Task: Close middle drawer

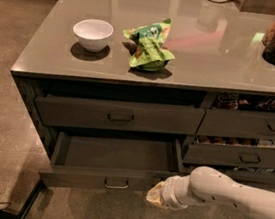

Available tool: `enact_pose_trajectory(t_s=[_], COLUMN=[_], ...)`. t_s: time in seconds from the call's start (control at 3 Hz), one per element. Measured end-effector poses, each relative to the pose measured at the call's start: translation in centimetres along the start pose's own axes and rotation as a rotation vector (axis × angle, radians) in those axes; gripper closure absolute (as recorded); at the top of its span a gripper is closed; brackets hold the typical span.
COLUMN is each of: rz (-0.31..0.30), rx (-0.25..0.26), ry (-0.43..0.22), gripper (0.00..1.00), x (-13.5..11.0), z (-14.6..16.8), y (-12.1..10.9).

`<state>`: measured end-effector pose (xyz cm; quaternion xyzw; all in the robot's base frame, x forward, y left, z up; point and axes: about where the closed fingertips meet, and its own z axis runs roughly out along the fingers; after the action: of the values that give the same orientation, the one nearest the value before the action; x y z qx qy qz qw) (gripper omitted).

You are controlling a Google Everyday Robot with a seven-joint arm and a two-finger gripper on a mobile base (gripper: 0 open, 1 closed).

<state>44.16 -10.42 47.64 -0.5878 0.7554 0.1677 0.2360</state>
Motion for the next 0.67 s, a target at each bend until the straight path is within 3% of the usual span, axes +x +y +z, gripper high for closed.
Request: enact_pose_trajectory(t_s=[0.67], rz=[-0.074], rx=[0.077], ry=[-0.061], gripper=[1.0], x=[1.6], z=[4.9], y=[-2.7])
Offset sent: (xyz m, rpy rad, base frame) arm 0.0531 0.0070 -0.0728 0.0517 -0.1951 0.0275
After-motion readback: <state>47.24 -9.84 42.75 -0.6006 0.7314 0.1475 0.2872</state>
